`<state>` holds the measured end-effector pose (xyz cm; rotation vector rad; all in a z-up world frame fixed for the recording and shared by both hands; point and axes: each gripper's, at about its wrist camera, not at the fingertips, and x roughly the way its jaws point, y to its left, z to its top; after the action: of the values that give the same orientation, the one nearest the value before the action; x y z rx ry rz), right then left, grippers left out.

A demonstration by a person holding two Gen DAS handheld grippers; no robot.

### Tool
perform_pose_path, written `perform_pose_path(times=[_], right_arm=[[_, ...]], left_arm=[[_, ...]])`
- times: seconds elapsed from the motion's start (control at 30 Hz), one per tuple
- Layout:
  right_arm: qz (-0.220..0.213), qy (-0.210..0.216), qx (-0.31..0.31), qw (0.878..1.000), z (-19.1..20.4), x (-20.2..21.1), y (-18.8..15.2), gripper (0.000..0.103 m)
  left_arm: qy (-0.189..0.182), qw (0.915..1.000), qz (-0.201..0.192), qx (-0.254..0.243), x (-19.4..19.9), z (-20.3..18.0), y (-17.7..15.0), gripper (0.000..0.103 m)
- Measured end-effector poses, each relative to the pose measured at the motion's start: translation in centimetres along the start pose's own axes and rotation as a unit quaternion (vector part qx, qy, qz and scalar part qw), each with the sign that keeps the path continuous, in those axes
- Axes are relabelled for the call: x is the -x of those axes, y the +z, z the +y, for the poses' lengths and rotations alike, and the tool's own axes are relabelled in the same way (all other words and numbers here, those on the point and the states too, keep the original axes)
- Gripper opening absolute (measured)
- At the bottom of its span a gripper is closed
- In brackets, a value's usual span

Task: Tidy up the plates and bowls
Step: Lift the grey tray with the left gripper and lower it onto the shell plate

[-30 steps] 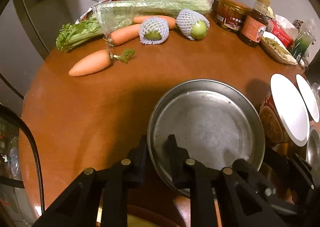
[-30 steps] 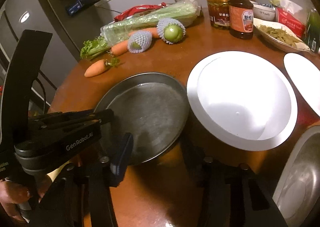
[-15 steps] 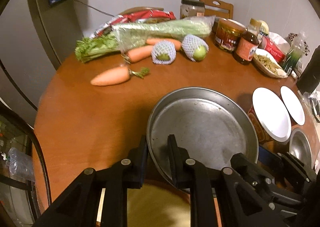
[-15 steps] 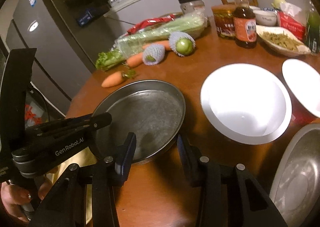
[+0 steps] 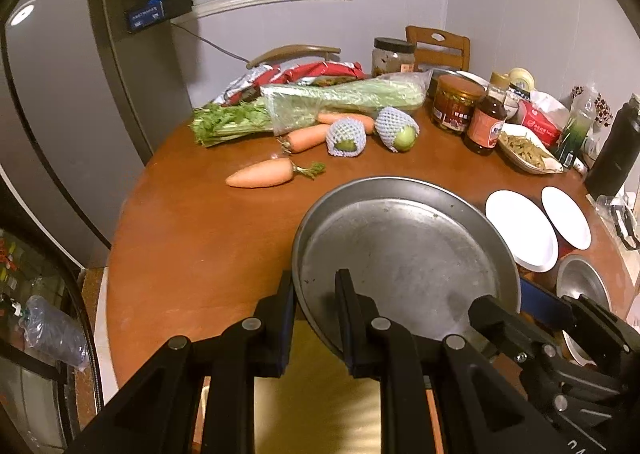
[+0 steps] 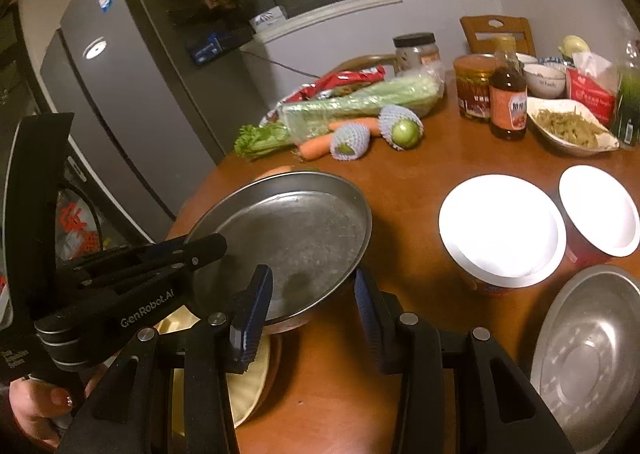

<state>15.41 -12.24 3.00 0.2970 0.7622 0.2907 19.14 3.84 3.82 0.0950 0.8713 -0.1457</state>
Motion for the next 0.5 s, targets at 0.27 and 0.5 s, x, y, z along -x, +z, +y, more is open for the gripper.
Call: perform_pose_path(times=[0.27, 0.5], right_arm=[[-0.014, 0.008, 0.026, 1.0, 2.5, 1.8, -0.4, 0.044], [-0.029, 0.02, 0.052, 0.998, 5.0, 3.6, -1.0, 0.044]], left_arm=[[0.019, 0.9995, -0.024, 0.007, 3.2, 1.3, -1.2, 0.02], [0.034, 0.9984, -0.043, 0.014, 5.9, 2.3, -2.4, 0.02]])
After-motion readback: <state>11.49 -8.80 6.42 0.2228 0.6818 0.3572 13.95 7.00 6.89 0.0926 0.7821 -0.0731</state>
